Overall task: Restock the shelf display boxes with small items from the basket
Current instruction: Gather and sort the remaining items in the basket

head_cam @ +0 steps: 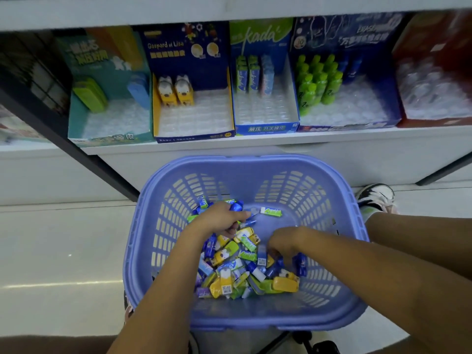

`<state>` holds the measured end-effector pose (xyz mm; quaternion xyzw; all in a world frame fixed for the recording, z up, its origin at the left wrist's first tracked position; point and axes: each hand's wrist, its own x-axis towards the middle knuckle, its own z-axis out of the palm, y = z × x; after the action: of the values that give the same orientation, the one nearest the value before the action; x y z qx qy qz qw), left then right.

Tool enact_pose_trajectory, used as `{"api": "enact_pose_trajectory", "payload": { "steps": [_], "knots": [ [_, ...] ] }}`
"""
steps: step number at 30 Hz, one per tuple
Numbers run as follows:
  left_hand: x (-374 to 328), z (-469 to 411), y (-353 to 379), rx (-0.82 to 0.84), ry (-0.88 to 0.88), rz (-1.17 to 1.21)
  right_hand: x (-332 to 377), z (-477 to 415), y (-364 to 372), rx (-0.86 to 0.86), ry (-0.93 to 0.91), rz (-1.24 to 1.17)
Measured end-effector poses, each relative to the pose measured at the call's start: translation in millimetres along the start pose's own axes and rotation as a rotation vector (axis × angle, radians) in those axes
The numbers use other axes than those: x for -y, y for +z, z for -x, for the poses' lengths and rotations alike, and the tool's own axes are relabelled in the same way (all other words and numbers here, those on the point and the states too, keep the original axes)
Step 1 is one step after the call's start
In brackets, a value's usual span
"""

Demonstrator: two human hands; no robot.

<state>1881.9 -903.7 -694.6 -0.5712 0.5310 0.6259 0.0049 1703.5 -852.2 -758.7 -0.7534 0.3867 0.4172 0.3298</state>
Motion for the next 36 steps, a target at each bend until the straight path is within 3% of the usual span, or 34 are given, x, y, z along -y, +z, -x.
{"api": "enact_pose_trajectory", "payload": {
  "steps": [5, 10, 12, 15, 20, 24, 28, 30, 33, 36],
  "knots": [
    [-19, 11, -13, -0.017, 0.041, 0.104, -21, 42, -54, -0.169, 0.019, -0.533],
    [-55, 31, -6, 0.102, 0.180, 0.321, -52, 120, -99, -0.470, -0.290, -1.129],
    [-73, 39, 3, 0.174, 0.267, 0.452, -60, 144, -106, -0.607, -0.328, -1.194],
    [-98, 46, 17, 0.146, 0.374, 0.613, -65, 172, -111, -0.784, -0.294, -1.210],
    [-124, 45, 29, 0.144, 0.461, 0.793, -73, 211, -117, -0.944, -0.363, -1.254],
    [-146, 39, 38, 0.113, 0.557, 0.736, -87, 233, -119, -1.018, -0.354, -1.276],
    [-177, 22, 50, -0.060, 0.606, 0.643, -107, 245, -118, -1.250, -0.198, -1.309],
    [-193, 12, 56, -0.223, 0.649, 0.439, -128, 249, -114, -1.450, -0.053, -1.282],
    [-211, -4, 64, -0.497, 0.757, -0.060, -166, 249, -109, -1.732, 0.328, -1.010],
    [-219, -16, 74, -0.542, 0.751, -0.357, -199, 241, -111, -1.808, 0.431, -0.928]
  ]
}}
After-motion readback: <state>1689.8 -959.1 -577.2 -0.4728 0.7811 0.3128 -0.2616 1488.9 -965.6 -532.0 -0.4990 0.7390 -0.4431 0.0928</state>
